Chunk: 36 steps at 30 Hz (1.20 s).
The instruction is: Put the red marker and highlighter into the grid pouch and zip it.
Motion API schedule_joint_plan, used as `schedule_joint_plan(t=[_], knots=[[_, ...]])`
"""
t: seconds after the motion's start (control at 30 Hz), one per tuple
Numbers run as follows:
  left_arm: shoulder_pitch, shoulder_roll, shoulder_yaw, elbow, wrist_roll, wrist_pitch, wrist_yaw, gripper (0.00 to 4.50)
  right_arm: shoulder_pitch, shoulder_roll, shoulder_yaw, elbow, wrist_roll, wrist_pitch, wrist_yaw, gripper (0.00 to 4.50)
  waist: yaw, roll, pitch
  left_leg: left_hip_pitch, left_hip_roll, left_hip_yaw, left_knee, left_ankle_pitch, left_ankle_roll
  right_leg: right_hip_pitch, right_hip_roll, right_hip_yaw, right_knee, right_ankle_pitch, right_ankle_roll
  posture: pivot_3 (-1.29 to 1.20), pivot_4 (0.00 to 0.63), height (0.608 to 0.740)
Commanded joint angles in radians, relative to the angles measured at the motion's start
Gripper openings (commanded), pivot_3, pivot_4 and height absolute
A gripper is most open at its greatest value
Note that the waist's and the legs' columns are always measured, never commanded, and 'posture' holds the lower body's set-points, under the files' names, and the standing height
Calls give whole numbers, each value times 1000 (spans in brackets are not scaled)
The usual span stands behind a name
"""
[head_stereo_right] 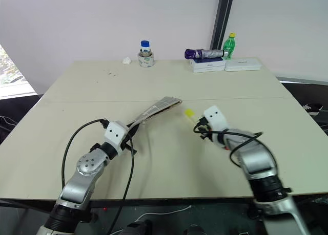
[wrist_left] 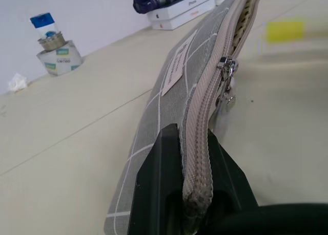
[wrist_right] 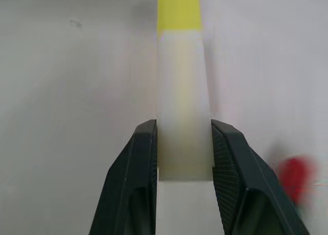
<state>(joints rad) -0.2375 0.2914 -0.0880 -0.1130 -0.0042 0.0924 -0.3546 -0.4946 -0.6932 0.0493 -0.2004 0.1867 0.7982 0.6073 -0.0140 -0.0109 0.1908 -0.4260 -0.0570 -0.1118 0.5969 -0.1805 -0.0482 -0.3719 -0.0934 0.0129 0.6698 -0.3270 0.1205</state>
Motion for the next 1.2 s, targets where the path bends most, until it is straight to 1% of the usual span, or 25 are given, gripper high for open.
schedule_joint_plan(t=[0.03, 0.1, 0.2, 0.6, 1.2], knots=[[-11, -2, 12, -15, -13, -6, -7, 0, 4, -58, -58, -121, 96, -27, 133, 880, -5, 0, 0, 0, 0, 0, 0, 0, 0, 0, 1, 0, 0, 0, 0, 0, 150, 740], [-12, -3, 10, -14, -14, -6, -10, 0, 11, -78, -74, -155, 128, -19, 167, 880, -4, 0, 0, 0, 1, 0, 0, 0, 0, 0, 1, 0, 0, 0, 0, 0, 150, 740], [-14, -5, 5, -14, -13, -9, -16, 0, 10, -83, -70, -179, 141, -5, 167, 880, 0, 0, 0, 0, 1, 0, 0, 0, 0, 0, 1, 0, 0, 0, 0, 0, 150, 740], [-2, -12, -8, -32, -10, -16, -27, 0, -41, -35, -27, -136, 143, 36, 120, 880, 2, 0, 0, 0, 1, 0, 0, 0, 0, 0, 0, 0, 0, 0, 0, 0, 150, 740], [21, 3, -21, -63, -8, -30, -61, 0, -52, -60, 35, -107, 125, 24, 152, 880, 2, 0, 0, 0, 1, 0, 0, 0, 0, 0, 0, 0, 0, 0, 0, 0, 150, 740]])
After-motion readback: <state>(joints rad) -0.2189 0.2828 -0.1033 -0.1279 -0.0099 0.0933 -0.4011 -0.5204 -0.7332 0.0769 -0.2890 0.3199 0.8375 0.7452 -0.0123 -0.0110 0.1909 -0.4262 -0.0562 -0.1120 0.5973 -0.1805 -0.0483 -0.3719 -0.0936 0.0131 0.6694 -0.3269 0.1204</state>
